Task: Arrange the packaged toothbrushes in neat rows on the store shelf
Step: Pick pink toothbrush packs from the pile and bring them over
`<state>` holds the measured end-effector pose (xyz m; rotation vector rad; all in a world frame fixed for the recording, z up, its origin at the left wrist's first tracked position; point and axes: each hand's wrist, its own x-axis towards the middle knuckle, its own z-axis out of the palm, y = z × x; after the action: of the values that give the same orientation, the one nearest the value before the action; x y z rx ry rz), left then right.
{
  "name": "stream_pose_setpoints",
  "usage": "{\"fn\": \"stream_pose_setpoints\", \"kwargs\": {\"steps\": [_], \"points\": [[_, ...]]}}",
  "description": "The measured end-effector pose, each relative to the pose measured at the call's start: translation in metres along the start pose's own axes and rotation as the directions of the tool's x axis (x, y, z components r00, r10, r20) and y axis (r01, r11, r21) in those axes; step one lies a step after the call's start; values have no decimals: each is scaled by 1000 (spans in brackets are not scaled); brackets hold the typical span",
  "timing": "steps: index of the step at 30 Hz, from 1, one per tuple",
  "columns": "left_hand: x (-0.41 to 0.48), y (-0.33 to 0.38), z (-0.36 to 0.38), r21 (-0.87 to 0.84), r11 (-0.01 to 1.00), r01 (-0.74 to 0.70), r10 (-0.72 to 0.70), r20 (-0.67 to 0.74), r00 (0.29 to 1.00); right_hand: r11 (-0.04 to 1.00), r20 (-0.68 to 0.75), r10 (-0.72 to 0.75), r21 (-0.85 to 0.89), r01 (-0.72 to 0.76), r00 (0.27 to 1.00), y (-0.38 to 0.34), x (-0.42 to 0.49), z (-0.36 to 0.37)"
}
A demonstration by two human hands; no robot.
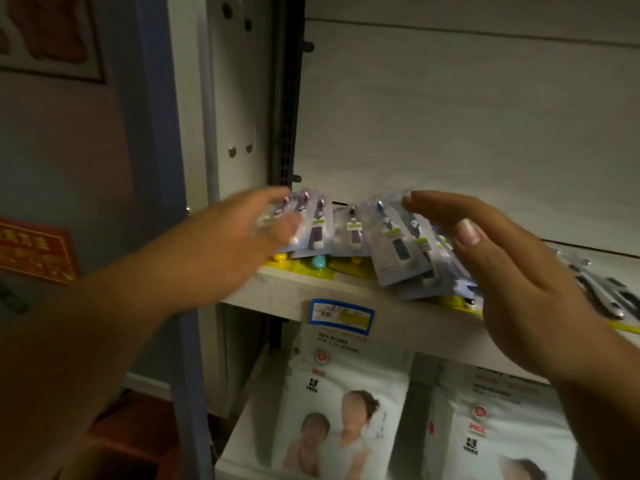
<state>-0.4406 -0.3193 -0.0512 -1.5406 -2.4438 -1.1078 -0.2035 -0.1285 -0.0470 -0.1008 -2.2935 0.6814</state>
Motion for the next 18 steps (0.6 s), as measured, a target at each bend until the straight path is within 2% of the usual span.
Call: {"fn": "stream_pose_setpoints", "kwargs": {"steps": [2, 4, 9, 13, 18], "points": [[0, 8, 11, 273, 961, -50, -2, 188, 982, 1000, -9, 5, 6, -5, 1000, 1, 4, 6], [1, 11, 22, 419, 902, -103, -35, 309, 950, 1000, 5, 12, 4, -12, 1000, 2, 6, 10], [6, 11, 27, 426, 898, -109, 0, 248, 969, 1000, 2, 1, 8, -1, 1000, 5, 8, 8], [21, 16, 25, 419, 906, -59, -25, 191, 981, 980, -13, 29, 197, -26, 999, 3, 11, 8], [35, 11, 24, 474, 869, -144, 43, 217, 975, 1000, -76, 16, 14, -15, 997, 16, 10, 1]]}}
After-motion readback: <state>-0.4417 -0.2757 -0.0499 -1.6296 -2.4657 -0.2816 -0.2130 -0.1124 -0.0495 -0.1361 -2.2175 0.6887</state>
